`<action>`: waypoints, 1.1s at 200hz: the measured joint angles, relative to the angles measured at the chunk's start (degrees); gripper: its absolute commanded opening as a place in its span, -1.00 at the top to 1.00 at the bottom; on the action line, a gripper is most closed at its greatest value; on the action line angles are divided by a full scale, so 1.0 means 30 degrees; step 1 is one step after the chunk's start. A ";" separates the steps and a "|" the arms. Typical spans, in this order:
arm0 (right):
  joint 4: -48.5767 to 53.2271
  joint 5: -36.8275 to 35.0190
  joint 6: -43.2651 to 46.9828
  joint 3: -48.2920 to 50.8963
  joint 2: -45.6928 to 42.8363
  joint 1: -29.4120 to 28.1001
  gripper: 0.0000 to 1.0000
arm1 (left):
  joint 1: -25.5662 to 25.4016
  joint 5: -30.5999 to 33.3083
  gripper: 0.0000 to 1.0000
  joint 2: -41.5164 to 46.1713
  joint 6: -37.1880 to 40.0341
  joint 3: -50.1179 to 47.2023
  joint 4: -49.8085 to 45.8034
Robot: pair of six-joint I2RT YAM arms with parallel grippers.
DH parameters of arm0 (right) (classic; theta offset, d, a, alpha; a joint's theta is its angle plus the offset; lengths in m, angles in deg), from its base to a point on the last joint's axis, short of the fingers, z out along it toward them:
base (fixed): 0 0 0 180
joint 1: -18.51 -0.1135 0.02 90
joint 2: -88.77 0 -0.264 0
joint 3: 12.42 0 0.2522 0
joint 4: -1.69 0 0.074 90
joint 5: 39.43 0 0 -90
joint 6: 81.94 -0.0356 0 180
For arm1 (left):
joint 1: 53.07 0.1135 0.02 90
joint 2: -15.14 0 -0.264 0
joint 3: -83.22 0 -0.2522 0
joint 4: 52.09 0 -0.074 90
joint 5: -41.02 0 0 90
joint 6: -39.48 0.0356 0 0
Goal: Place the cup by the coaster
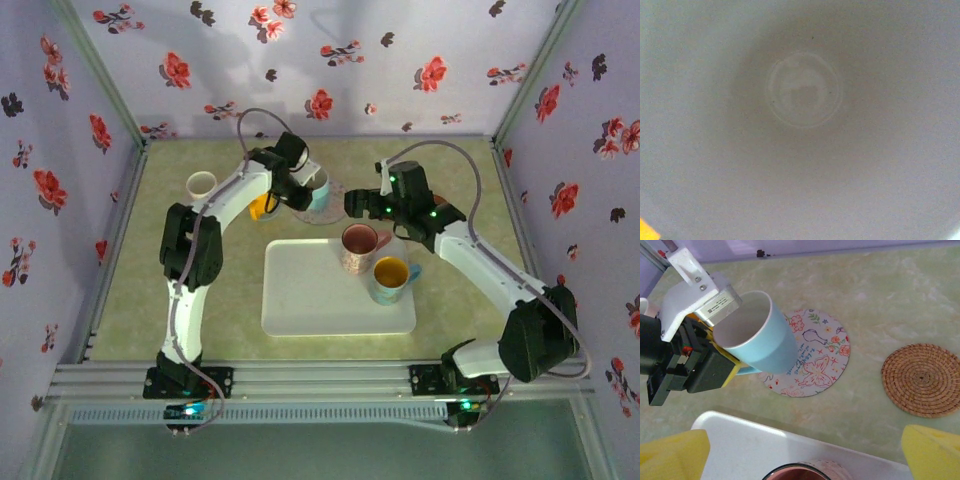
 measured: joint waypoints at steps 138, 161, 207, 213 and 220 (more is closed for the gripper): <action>0.0080 0.1814 0.0007 -0.0707 0.1632 0.0831 -0.99 | 0.0189 0.0007 0.89 -0.2171 0.0459 0.2776 -0.1107; 0.0073 0.1909 0.0007 -0.0707 0.1632 0.0860 -0.99 | 0.0255 0.0015 0.85 -0.2317 0.0459 0.2812 -0.1188; 0.0073 0.2033 0.0007 -0.0699 0.1632 0.1086 -0.99 | 0.0372 0.0015 0.75 -0.2871 0.0517 0.3198 -0.1231; 0.0073 0.2040 0.0007 -0.0699 0.1632 0.1093 -0.99 | 0.0379 0.0015 0.74 -0.2922 0.0517 0.3198 -0.1231; 0.0073 0.2040 0.0007 -0.0692 0.1625 0.1093 -0.99 | 0.0379 0.0015 0.73 -0.2973 0.0517 0.3198 -0.1246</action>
